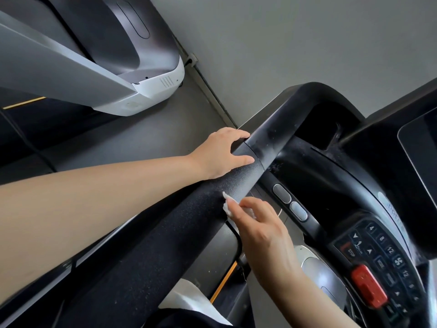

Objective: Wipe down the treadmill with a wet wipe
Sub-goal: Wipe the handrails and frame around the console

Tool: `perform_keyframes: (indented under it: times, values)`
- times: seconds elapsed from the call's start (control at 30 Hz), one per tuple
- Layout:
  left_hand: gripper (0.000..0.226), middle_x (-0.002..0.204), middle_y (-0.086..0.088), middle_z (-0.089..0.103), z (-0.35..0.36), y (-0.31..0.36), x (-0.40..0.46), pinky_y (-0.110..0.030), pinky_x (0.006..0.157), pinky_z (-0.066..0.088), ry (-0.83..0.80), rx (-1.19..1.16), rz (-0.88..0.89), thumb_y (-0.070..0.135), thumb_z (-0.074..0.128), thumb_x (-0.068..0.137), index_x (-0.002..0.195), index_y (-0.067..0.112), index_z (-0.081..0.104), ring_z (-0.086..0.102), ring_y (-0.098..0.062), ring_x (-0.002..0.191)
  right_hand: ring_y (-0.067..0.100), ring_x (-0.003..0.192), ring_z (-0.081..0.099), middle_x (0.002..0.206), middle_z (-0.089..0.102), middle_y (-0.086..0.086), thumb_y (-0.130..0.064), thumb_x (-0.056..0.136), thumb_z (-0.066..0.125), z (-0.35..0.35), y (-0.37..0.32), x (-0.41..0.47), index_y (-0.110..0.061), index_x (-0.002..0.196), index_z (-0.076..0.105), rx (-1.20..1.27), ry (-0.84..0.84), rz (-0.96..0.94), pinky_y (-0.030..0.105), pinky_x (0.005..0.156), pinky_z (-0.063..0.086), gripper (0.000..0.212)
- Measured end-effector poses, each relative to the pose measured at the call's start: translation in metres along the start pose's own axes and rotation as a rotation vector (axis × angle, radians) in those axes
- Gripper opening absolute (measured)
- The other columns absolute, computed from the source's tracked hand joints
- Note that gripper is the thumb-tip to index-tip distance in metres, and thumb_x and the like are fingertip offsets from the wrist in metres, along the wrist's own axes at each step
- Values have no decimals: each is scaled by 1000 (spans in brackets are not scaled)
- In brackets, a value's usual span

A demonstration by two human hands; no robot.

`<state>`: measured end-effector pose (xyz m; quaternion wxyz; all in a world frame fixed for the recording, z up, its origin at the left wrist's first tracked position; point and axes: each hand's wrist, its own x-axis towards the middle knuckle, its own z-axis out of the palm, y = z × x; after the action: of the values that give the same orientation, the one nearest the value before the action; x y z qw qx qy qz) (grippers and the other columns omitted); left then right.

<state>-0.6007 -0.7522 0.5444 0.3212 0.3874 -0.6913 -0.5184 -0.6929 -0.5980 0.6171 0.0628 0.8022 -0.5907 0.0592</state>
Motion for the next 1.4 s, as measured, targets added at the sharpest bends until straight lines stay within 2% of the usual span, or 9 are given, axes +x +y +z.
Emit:
perform_keyframes:
  times: [0.17, 0.33, 0.5, 0.67, 0.87, 0.97, 1.03, 1.2, 1.4]
  values:
    - [59, 138, -3, 47, -1, 2, 0, -29, 112, 25, -5, 13, 8, 34, 69, 83, 135, 16, 47, 37, -17, 131, 24, 70, 56, 89, 56, 4, -15, 88, 42, 7, 2, 12, -5, 106, 69, 76, 2, 17, 22, 55, 47, 34]
    - [59, 138, -2, 46, -1, 2, -1, -29, 111, 25, -6, 18, -5, 35, 69, 83, 135, 17, 47, 37, -16, 131, 18, 72, 50, 96, 40, -3, -17, 85, 47, 2, 7, 1, -9, 106, 69, 34, -34, -21, 19, 59, 41, 32]
    - [58, 137, -3, 47, -2, 4, -1, -24, 109, 25, -6, 25, 4, 32, 69, 83, 135, 16, 48, 38, -15, 130, 26, 66, 57, 85, 57, 8, -14, 85, 38, 2, 2, 17, -3, 102, 70, 95, -4, 2, 23, 51, 48, 37]
    - [59, 137, -2, 47, -3, 5, -2, -22, 108, 23, -6, 26, -3, 33, 69, 83, 135, 16, 48, 38, -15, 130, 22, 69, 52, 94, 39, -4, -19, 88, 43, -3, 7, 7, -9, 105, 68, 80, -72, -27, 21, 53, 44, 32]
    - [57, 137, -2, 47, -3, 7, -2, -20, 106, 23, -12, 31, -3, 31, 69, 84, 135, 16, 48, 38, -15, 130, 27, 66, 55, 85, 56, 7, -13, 85, 44, 2, 4, 20, -4, 101, 69, 118, -20, 3, 25, 51, 48, 32]
    - [57, 137, -2, 47, -4, 8, -3, -19, 106, 22, -13, 29, -7, 31, 68, 84, 135, 15, 47, 37, -15, 130, 23, 68, 53, 92, 46, -1, -9, 85, 57, 1, 3, 9, -8, 103, 67, 113, -46, 4, 21, 56, 45, 21]
    - [57, 137, -2, 47, -4, 8, -3, -20, 106, 23, -13, 23, -12, 32, 69, 84, 135, 16, 48, 38, -15, 130, 21, 68, 53, 95, 39, -5, -9, 79, 64, 1, 4, 3, -12, 108, 63, 111, -66, 16, 20, 57, 44, 29]
    - [58, 138, -1, 46, -4, 9, -3, -15, 103, 22, -16, 21, -20, 32, 69, 84, 135, 17, 47, 38, -13, 130, 27, 69, 57, 89, 54, 6, -16, 86, 44, 4, 0, 16, -5, 103, 69, 142, -21, 74, 23, 56, 48, 32]
    - [56, 136, -1, 48, -5, 10, -4, -12, 99, 22, -7, 17, -22, 31, 69, 84, 134, 16, 48, 39, -12, 127, 26, 70, 57, 88, 55, 5, -2, 81, 57, 7, 6, 12, -8, 103, 67, 162, 2, 93, 23, 58, 46, 25]
